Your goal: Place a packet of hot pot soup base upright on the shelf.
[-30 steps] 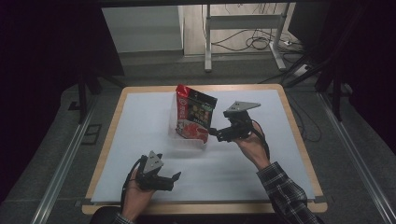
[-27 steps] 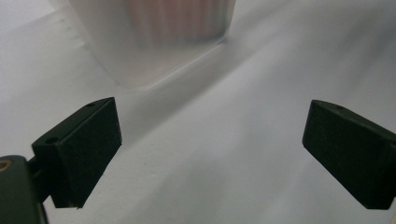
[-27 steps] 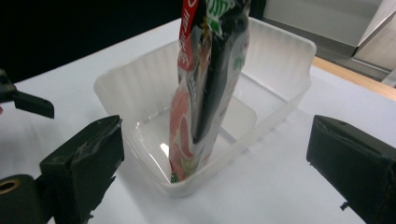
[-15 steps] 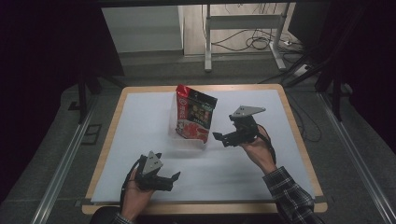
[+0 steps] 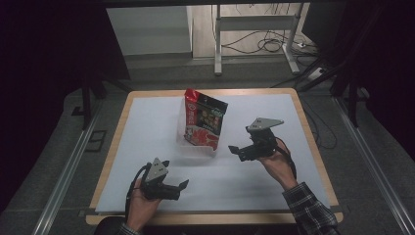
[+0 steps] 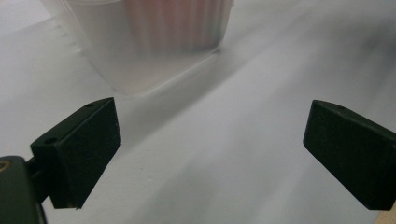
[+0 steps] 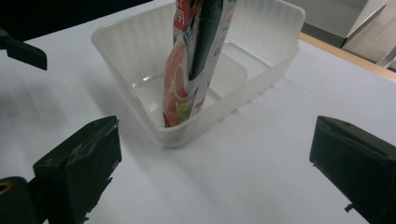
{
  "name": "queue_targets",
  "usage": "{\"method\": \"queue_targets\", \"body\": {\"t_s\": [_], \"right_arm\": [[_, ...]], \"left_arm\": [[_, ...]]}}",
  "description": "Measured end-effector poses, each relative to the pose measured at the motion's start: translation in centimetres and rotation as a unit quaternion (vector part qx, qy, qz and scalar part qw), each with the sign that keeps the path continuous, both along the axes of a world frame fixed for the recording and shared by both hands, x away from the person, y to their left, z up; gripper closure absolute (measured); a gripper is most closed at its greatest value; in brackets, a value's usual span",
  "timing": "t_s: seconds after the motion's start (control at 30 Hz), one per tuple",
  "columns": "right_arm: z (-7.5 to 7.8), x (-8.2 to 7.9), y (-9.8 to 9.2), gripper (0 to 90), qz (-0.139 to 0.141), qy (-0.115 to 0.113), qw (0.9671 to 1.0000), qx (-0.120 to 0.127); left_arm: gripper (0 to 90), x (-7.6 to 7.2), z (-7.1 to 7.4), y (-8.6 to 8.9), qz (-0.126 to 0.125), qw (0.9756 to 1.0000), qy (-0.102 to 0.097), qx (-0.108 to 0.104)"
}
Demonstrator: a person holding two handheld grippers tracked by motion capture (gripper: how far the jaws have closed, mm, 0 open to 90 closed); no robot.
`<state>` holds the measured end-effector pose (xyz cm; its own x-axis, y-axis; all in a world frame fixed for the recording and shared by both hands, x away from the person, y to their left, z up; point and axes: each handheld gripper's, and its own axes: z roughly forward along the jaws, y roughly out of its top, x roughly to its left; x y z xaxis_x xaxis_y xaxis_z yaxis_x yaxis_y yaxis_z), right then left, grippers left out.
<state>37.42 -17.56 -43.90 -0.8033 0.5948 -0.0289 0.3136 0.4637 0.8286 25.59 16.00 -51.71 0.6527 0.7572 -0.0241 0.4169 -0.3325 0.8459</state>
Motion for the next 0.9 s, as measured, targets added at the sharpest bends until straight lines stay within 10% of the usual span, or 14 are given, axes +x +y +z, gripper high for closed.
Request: {"method": "queue_targets", "body": {"t_s": [0.9], "right_arm": [[-0.5, -3.7, -3.3, 1.3, -0.015, 0.002, 0.9998, -0.016]], "left_arm": [[4.6, 0.0, -0.1, -0.2, -0.004, 1.0, 0.002, 0.005]]}}
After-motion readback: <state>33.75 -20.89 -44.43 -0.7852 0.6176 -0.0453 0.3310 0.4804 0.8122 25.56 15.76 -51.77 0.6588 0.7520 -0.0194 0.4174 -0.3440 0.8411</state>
